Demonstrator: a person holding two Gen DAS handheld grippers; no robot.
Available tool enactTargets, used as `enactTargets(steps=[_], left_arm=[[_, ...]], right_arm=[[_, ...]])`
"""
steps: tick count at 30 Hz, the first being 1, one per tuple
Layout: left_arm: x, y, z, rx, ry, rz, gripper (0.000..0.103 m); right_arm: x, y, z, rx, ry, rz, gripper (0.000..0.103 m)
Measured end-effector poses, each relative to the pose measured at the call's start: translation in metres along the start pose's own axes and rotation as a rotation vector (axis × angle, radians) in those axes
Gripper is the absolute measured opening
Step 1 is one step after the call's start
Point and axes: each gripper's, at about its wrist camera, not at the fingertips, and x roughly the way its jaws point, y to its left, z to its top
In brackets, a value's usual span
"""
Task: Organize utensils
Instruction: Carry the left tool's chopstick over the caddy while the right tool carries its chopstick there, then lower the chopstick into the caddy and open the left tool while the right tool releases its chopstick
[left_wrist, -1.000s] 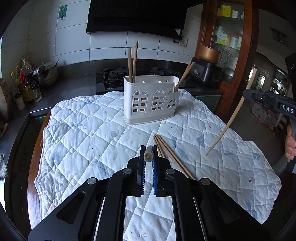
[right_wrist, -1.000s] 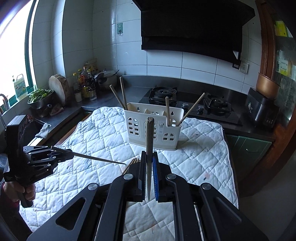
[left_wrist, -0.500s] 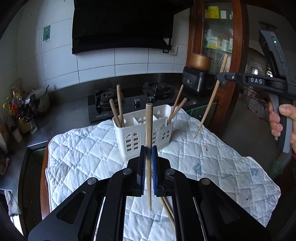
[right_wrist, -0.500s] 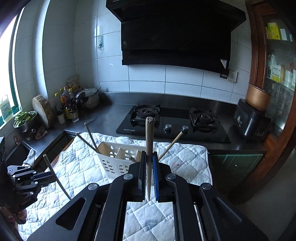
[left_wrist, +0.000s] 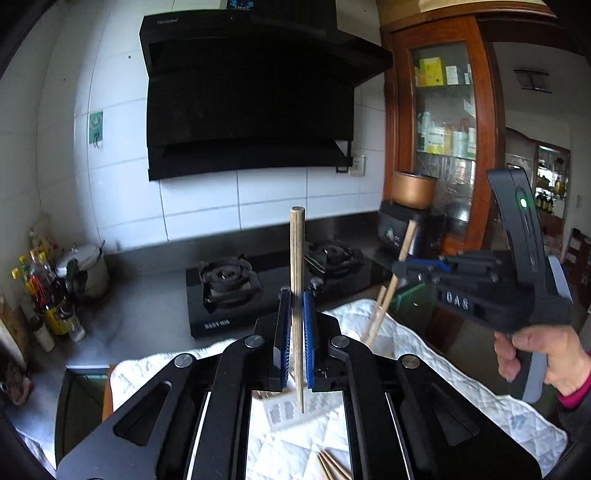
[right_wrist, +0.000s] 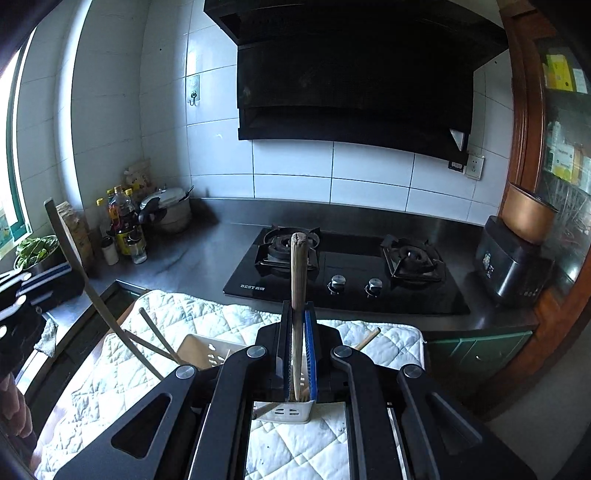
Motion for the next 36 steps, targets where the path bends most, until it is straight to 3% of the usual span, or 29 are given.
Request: enactTargets(steps=[6,19,30,36], left_arm=[[0.026,0.004,0.010,-0.014,-0.019,0.048,0.005],[0.076,0.024,-0.022,-0.052,0.093,0.058,0.005],[0.084,0.029,-0.032,-0.064,0.132,0.044,0.005],[0.077,0.026,-0.030,-0.060,0.116,0.045,0.008]], right_arm=[[0.024,-0.002,-0.001,0.008,0.019,0.013,0.007],[0.055,-0.007,-0.022,0.016,0.077,0.020,0.007],[0.065,-0.004,-0.036,0.020,0.114,0.027,0.007],[0.061,-0.005,-0.038,0.025,0.113,0.022,0.008]])
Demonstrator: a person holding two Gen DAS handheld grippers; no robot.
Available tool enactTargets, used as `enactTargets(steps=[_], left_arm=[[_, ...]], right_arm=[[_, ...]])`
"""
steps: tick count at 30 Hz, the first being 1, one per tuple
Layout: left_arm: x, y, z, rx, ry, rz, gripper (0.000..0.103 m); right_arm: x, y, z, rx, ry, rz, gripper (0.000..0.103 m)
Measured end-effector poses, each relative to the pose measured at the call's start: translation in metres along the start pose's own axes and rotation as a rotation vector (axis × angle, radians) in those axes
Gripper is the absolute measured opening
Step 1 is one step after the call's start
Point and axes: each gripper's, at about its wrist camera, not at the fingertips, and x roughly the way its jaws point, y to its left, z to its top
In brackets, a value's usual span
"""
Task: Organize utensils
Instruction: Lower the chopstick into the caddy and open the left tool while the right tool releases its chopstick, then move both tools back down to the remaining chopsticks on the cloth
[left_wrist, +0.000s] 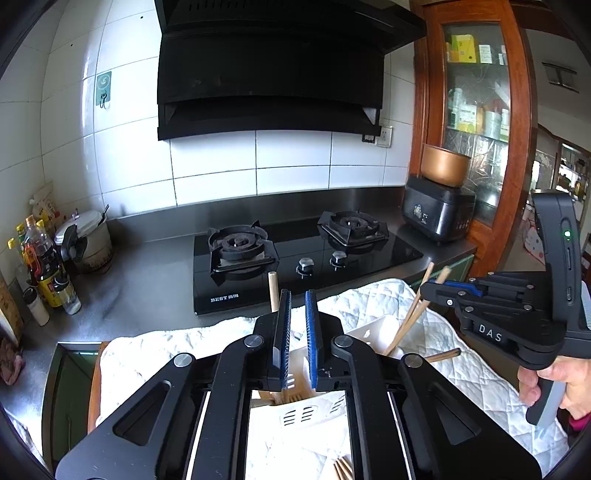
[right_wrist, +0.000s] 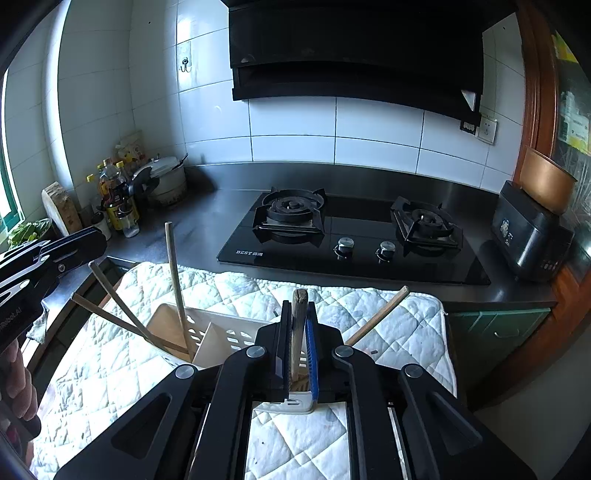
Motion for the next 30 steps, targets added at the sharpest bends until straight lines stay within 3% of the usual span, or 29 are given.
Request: enactTargets(steps=[3,7,9,14,19,22,30], left_arm=[[-0.007,-0.002,0.001,0.003,-0.009,-0.006,0.008],[-0.022,-0.006,0.000,0.006,-0.023,-0.003,0.012],[-0.031,-0.007,-0.002,0.005,-0.032,-0.001,0.026],[-0.059,-0.007,-0.015,-0.008,-0.055,-0.002,0.031],[-0.086,-0.002,-0.036,-0.037,-0.063,-0.012,0.042],[-0.100,0.000,-0.055,-0.055,-0.057,-0.011,0.049],[-0.118,0.009,-0.117,-0.089,0.001,0.015,0.062]], right_arm=[[-0.006,-0.001,0.000,0.002,-0.008,-0.001,0.010],[-0.021,0.000,0.000,0.001,-0.029,-0.010,0.022],[-0.031,-0.001,-0.002,0.004,-0.043,-0.014,0.026],[-0.062,-0.001,-0.016,-0.001,-0.079,-0.017,0.040],[-0.087,0.005,-0.046,-0.015,-0.091,-0.022,0.045],[-0.098,0.011,-0.070,-0.013,-0.087,-0.017,0.057],[-0.105,0.033,-0.143,-0.007,-0.035,0.014,0.059]])
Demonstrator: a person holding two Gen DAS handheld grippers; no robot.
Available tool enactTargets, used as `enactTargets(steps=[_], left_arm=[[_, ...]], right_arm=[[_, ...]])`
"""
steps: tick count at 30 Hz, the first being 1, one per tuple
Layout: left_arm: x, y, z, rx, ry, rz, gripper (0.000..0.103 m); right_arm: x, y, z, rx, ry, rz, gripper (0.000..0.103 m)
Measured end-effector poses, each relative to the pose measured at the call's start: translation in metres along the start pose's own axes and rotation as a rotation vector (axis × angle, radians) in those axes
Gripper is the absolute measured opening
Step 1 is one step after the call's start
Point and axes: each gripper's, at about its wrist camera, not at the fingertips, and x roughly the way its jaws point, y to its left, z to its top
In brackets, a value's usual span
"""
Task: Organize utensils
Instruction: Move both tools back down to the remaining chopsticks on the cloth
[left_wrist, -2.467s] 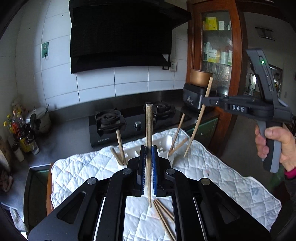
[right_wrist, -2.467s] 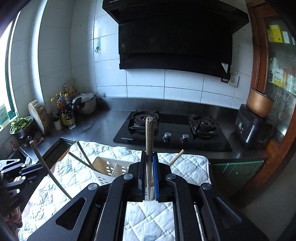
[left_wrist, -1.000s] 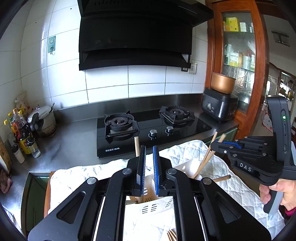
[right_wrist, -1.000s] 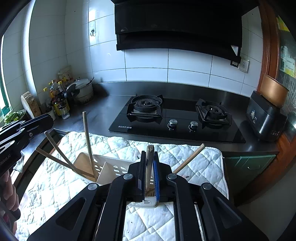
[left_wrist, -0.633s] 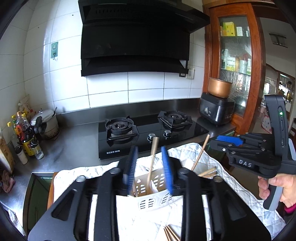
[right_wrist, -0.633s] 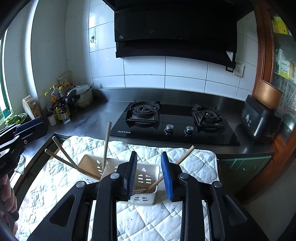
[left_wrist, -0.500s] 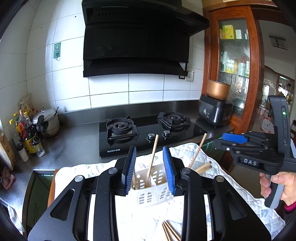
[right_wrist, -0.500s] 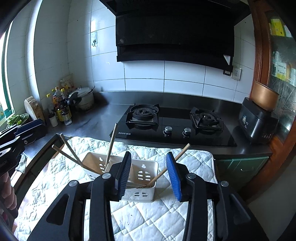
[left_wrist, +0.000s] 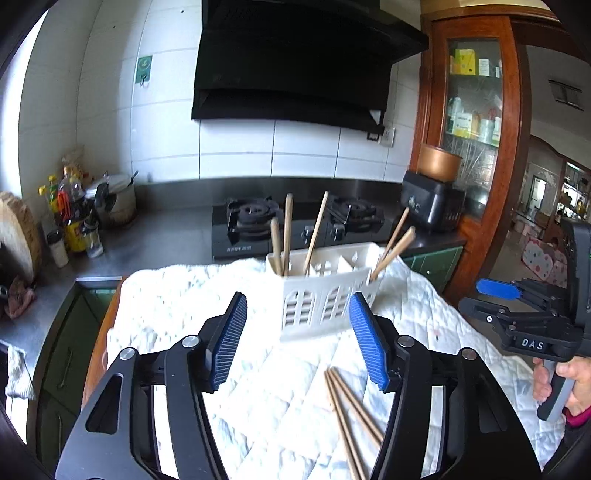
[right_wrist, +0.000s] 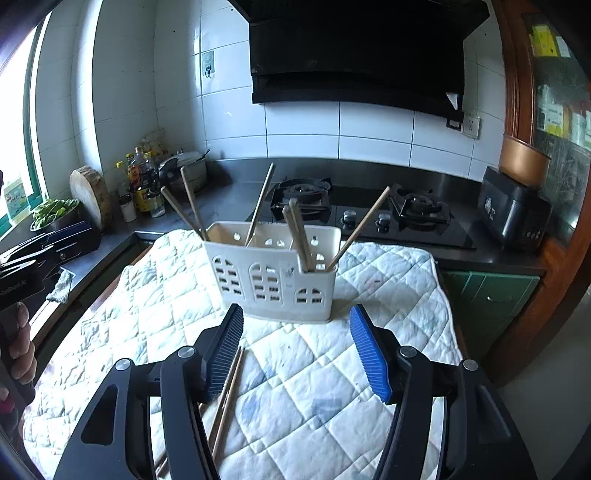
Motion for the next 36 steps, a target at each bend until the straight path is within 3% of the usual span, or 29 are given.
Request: enactTargets(steps=[13,29,36], left_arm=[[-0.007,0.027,-0.081,-0.050,0.082,0.093,0.080],[-0.021,0.051,-0.122,-0.148,0.129,0.155,0.085],[-0.020,0.059,-0.133,-0.182,0.149,0.162,0.086]], right_arm=[[0.019,0.052,-0.099,-0.041,0.123,0.008,0.065],[0.034,0.071,-0.147,-0.036,0.208,0.021,0.064],[0.041,0.068,-0.152,-0.003,0.237,0.047,0.043]])
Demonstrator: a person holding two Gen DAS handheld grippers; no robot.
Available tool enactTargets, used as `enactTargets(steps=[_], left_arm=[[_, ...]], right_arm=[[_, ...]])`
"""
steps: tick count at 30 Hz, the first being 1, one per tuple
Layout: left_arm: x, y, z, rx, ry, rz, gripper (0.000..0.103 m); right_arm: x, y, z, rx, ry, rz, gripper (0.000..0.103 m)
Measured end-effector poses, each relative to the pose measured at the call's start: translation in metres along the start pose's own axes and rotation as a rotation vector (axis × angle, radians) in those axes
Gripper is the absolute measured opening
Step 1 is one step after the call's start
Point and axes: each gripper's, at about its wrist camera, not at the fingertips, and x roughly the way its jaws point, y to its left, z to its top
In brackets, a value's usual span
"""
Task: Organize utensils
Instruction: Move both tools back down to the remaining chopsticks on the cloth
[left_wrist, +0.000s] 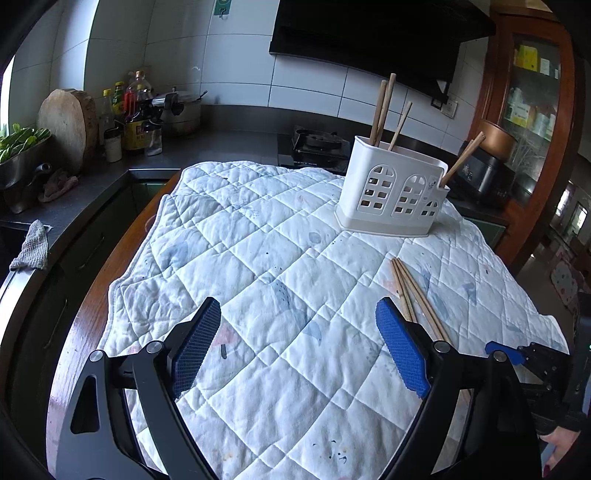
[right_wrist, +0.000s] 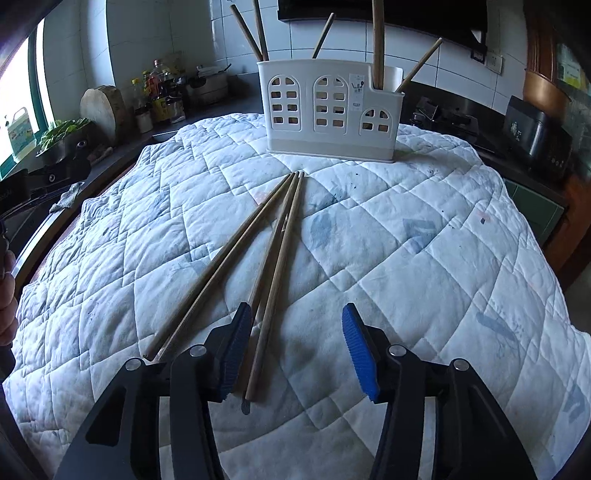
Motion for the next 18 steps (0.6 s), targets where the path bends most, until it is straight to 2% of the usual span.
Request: enactTargets(steps=[7,11,15,18], left_arm=[[0.004,0.005,-0.009,-0.017,0.022,-0.001,0.086],[0.003,0.006,-0.011,-0.016,0.020,0.006,0.086],[0.003,0.008,-0.013,-0.018,0.023,0.008,0.086],[0.002,0.007,-0.015,-0.013,0.026,0.009,0.086]], right_arm=[[0.004,0.005,-0.001,-0.009,0.010,0.006,0.030],[0.008,0.009,0.000,-0.016,0.016,0.013,0.025],[0.013,0.014,0.000,-0.035,0.032,0.008,0.014],[0.015,0.015,-0.001,-0.040,0.040,0.000,0.012]])
